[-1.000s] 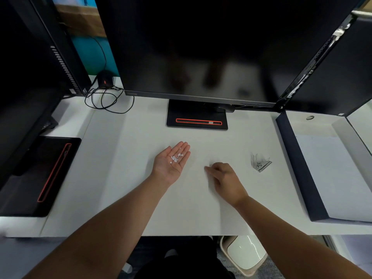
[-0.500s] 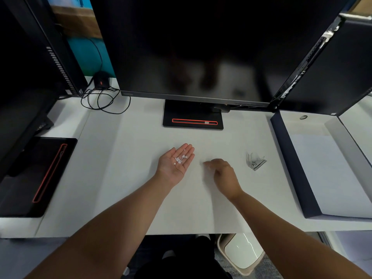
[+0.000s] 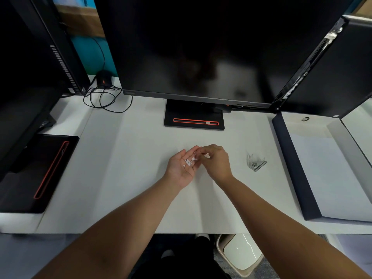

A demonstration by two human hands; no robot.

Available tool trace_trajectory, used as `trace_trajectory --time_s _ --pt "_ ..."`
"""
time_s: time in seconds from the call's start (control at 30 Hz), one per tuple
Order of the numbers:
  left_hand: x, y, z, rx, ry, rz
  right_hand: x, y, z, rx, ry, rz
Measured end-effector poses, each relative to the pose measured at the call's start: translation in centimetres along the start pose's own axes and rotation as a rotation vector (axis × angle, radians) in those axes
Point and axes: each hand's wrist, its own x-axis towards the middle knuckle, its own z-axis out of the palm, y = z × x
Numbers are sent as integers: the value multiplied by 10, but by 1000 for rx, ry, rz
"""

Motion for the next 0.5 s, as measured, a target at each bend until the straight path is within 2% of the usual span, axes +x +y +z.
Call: trace_trajectory --time_s 0.17,0.27,0.37,0.5 --pt "-2 4 -1 -16 19 9 2 -2 -1 -45 -12 -9" --pt "-3 7 -2 -25 9 8 0 -2 -6 45 -28 -25" --pt "-3 13 -6 -41 -11 6 -4 11 -10 104 25 26" --pt "-2 22 -14 -62 -2 16 -18 43 -10 -49 -16 51"
